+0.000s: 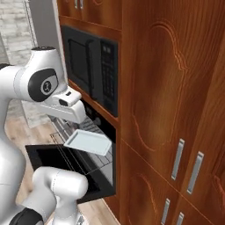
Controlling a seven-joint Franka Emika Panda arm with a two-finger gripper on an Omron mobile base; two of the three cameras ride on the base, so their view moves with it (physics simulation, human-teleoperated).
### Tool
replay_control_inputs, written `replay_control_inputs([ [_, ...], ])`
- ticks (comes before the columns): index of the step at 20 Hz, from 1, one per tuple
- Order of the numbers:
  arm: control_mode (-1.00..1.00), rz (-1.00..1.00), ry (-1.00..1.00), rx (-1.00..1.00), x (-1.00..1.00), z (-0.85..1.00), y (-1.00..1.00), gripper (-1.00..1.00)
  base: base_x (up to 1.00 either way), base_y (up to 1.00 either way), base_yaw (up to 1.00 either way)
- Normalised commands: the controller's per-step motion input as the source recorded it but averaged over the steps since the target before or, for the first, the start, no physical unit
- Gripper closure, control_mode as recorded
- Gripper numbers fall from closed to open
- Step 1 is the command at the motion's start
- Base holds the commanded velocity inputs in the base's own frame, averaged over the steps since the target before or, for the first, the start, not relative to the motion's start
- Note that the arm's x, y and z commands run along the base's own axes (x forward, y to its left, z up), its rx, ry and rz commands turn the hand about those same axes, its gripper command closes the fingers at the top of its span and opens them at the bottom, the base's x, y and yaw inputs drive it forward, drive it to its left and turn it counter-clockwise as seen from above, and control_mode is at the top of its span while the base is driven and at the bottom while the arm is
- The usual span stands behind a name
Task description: Take the baked cake out of the oven and place it on the plate for cooling. Then close the oven door.
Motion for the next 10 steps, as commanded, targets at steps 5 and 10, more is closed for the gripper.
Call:
replay_control_inputs([
  [5,1.00,0.00,0.00,0.00,0.00,0.00,0.00,-1.00,0.30,-0.27,0.14],
  [10,1.00,0.00,0.00,0.00,0.00,0.00,0.00,-1.00,0.15,-0.15,0.19],
])
